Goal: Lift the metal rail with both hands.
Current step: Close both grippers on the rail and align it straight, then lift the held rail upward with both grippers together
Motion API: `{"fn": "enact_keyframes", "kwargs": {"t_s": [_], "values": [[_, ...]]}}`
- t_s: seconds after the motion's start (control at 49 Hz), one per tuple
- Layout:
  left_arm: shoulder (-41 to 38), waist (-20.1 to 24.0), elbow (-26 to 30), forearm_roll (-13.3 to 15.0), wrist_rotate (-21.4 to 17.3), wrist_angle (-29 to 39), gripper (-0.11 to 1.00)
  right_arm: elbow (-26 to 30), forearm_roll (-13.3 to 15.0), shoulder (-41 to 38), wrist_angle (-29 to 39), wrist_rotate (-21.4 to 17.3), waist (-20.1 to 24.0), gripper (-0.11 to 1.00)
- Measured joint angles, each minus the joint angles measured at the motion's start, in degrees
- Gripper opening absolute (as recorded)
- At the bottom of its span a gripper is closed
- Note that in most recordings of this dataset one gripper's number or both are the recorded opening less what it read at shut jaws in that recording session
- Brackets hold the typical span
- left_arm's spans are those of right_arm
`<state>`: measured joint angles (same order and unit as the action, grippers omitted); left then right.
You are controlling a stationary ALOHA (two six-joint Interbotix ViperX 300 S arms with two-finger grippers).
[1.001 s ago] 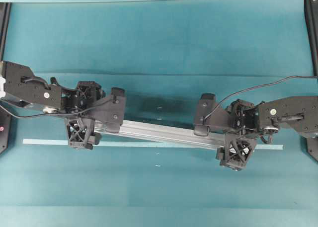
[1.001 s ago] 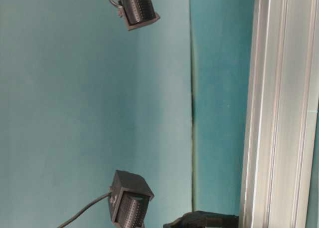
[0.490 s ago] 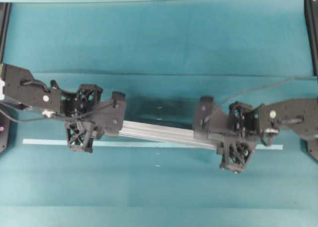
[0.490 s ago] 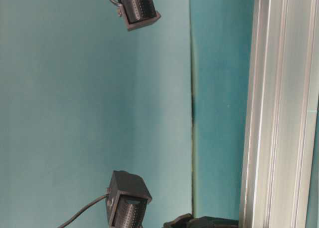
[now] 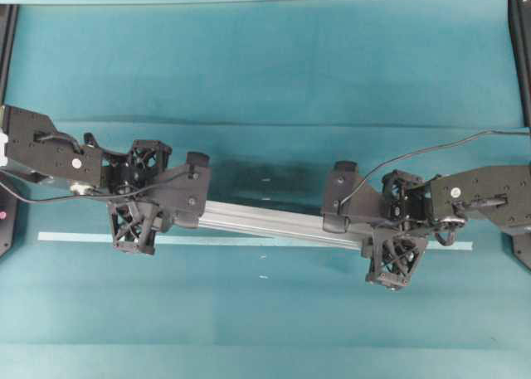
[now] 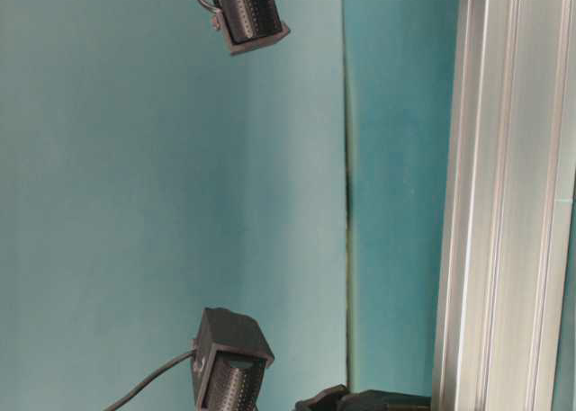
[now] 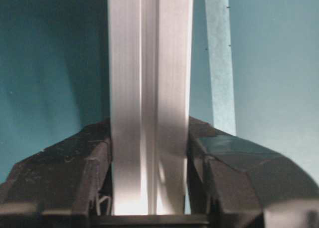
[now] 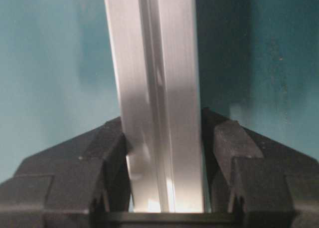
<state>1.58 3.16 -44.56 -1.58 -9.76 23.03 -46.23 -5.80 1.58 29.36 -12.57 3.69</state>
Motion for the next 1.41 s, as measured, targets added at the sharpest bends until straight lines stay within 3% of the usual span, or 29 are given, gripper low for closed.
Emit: {"fn": "enact_keyframes", "kwargs": {"t_s": [0.306, 0.674, 0.837, 1.144, 1.409], "values": [[2.46, -0.09, 0.62, 0.0, 0.18, 2.55, 0.31, 1.67, 0.0, 1.76, 3.08, -1.23, -0.18, 0.41], [10.46, 0.0, 6.77, 0.0, 0.7, 18.19, 0.31, 8.79, 0.0, 11.25, 18.81, -2.29, -1.41, 0.41], [13.01, 0.0, 11.25, 0.09, 0.35, 25.22, 0.31, 13.45, 0.0, 13.45, 25.22, -2.46, -1.49, 0.41], [15.12, 0.0, 22.5, 0.09, 0.35, 39.2, 0.31, 27.42, 0.0, 13.71, 43.95, -2.37, -1.49, 0.41], [15.29, -1.58, 30.06, 0.0, 3.25, 47.2, 0.31, 32.17, 0.0, 13.71, 48.69, 1.85, -2.11, 0.41]]}}
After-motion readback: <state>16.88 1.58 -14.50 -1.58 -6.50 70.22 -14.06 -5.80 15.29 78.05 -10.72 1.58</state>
